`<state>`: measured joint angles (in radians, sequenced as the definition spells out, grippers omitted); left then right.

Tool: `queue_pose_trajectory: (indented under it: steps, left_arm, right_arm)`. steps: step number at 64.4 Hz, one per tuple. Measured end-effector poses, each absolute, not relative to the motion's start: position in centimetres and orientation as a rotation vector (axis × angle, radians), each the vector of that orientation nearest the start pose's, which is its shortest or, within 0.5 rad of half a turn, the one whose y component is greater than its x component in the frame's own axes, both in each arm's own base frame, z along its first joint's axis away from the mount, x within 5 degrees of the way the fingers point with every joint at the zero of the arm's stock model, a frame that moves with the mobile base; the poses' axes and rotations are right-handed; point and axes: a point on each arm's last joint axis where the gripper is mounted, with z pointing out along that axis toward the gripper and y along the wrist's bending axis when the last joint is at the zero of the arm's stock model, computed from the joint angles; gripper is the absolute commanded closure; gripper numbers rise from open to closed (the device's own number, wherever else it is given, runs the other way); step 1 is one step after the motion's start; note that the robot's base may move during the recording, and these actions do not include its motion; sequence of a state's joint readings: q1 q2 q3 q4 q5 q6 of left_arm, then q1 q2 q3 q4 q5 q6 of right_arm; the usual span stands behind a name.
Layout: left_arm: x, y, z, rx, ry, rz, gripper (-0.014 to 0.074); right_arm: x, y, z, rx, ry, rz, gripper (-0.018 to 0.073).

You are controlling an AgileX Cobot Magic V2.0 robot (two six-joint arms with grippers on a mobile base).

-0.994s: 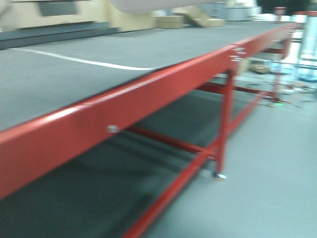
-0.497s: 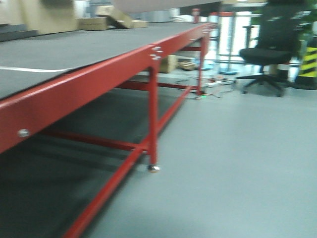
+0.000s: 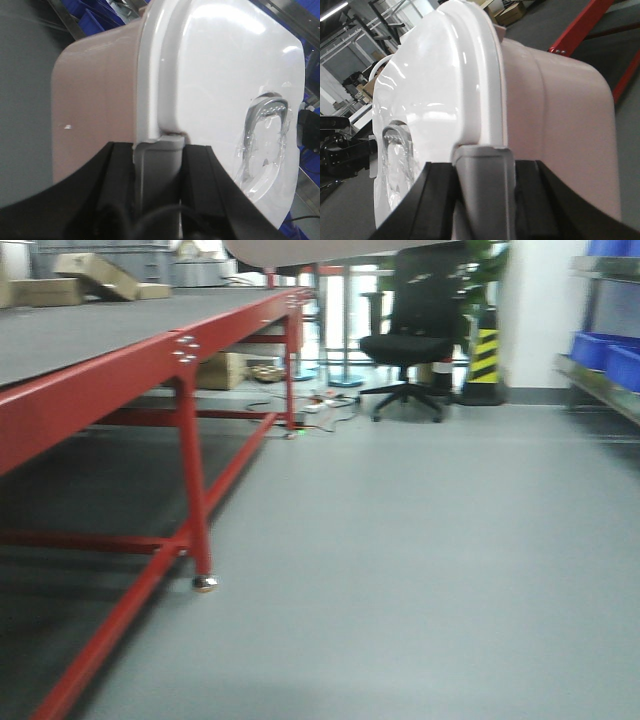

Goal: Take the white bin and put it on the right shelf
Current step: 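Hold the bin with both grippers while turning toward the shelves, then carry the bin with both grippers toward the blue-crate shelving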

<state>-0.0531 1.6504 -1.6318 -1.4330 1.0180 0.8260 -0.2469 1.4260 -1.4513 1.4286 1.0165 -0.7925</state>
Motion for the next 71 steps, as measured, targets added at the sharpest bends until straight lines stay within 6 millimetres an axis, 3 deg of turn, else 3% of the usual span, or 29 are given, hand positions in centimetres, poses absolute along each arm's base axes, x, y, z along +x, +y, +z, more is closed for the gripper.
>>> queue_pose_trajectory:
  steps: [71]
  left_arm:
    - [35.34,-9.56,43.32,0.402,1.769,-1.243,0.0722]
  right_arm:
    - [30.28,0.27,45.25,-0.129,1.732,1.03,0.0501]
